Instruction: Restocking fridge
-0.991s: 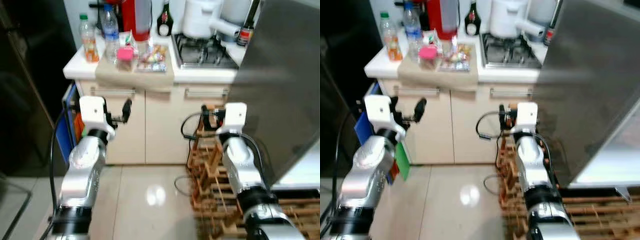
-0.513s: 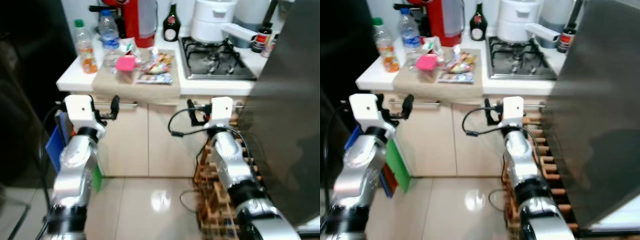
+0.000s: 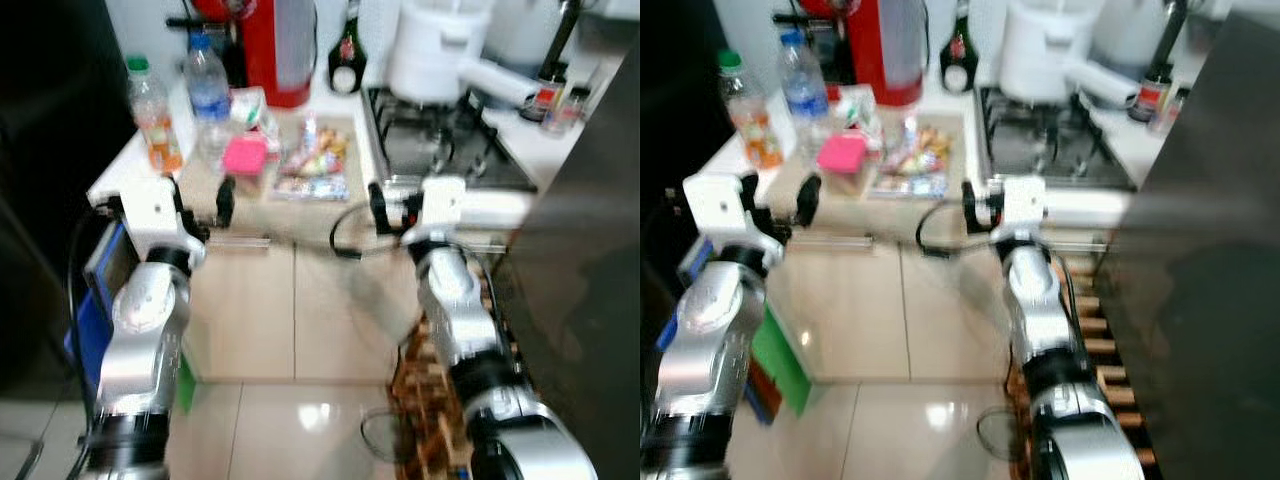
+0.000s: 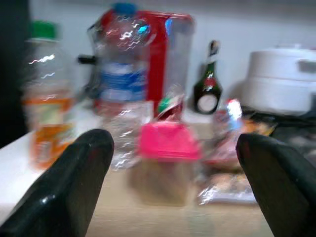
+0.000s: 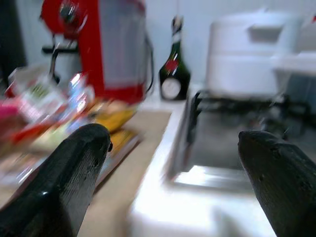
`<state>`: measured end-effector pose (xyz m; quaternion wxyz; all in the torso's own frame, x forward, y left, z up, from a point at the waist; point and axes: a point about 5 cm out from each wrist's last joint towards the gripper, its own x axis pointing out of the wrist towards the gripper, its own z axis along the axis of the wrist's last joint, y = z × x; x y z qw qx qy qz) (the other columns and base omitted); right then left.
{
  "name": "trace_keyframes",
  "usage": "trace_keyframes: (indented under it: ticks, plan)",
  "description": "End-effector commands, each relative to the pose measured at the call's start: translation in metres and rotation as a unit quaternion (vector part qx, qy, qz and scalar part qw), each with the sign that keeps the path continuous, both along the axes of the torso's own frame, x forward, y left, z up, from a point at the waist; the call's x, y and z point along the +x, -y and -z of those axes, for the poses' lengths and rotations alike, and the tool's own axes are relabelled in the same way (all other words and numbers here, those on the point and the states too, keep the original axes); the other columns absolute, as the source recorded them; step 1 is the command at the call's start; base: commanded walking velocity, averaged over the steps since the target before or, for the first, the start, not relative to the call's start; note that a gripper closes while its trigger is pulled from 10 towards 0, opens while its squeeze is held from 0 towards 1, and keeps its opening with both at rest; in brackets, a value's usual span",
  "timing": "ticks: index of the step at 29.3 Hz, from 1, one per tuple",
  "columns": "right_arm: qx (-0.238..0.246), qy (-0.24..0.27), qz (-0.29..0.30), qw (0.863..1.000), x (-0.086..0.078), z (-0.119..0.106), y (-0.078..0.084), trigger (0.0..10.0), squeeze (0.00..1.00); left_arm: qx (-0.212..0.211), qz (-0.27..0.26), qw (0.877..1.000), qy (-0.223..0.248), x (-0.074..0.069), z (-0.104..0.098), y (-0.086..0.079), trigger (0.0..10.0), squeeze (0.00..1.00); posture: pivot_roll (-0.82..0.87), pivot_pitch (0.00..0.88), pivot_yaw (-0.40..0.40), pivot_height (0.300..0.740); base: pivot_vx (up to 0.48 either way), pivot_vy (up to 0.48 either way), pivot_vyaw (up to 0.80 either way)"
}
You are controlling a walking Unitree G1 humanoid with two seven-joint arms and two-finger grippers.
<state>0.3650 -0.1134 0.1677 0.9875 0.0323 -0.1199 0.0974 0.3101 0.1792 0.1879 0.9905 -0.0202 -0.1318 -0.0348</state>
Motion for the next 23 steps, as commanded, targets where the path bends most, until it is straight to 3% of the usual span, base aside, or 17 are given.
trace_keyframes:
  ticks: [1, 3, 8, 9, 11, 14, 15, 20, 23]
  plan:
    - [0.015, 0.033, -0.002, 0.999, 0.006, -0.027, 0.005, 10.0, 0.0, 0.006, 0.016, 1.0, 0.015, 0.0, -0.009, 0.008, 10.0, 0.0, -0.01, 0.0, -0.013, 0.74, 0.465, 0.0, 0.0]
    - [0.005, 0.048, -0.033, 0.998, 0.01, -0.045, -0.001, 10.0, 0.0, 0.007, 0.018, 1.0, 0.02, 0.0, -0.013, 0.008, 10.0, 0.0, -0.01, 0.0, -0.014, 0.74, 0.461, 0.0, 0.0]
    - [-0.101, 0.055, -0.12, 0.986, 0.021, -0.079, -0.008, 10.0, 0.0, 0.039, 0.037, 0.998, 0.021, 0.0, -0.021, 0.012, 10.0, 0.0, -0.01, 0.0, -0.024, 0.74, 0.462, 0.0, 0.0]
    - [-0.118, 0.052, -0.144, 0.981, 0.023, -0.082, -0.01, 10.0, 0.0, 0.06, 0.044, 0.997, 0.015, 0.001, -0.022, 0.013, 10.0, 0.0, -0.01, 0.0, -0.026, 0.74, 0.0, 0.0, 0.0]
    - [-0.135, 0.021, -0.182, 0.974, 0.028, -0.079, -0.013, 10.0, 0.0, 0.06, 0.093, 0.994, 0.0, 0.002, -0.024, 0.02, 10.0, 0.0, 0.0, 0.0, -0.038, 0.74, 0.0, 0.0, 0.0]
    - [-0.128, -0.036, -0.193, 0.972, 0.035, -0.07, -0.013, 10.0, 0.0, 0.048, 0.155, 0.986, -0.025, 0.002, -0.023, 0.027, 10.0, 0.0, 0.01, 0.0, -0.051, 0.74, 0.0, 0.0, 0.0]
    - [-0.089, -0.088, -0.181, 0.976, 0.041, -0.061, -0.013, 10.0, 0.0, 0.073, 0.197, 0.977, -0.048, 0.003, -0.021, 0.031, 10.0, 0.0, 0.03, 0.0, -0.067, 0.74, 0.0, 0.0, 0.0]
    - [-0.047, -0.138, -0.186, 0.972, 0.042, -0.05, -0.018, 10.0, 0.0, 0.086, 0.249, 0.963, -0.056, 0.0, -0.025, 0.031, 10.0, 0.0, 0.04, 0.0, -0.073, 0.74, 0.0, 0.0, 0.0]
    - [-0.02, -0.172, -0.208, 0.963, 0.042, -0.044, -0.024, 10.0, 0.0, 0.096, 0.313, 0.943, -0.06, -0.009, -0.033, 0.031, 10.0, 0.0, 0.04, 0.0, -0.073, 0.74, 0.0, 0.0, 0.0]
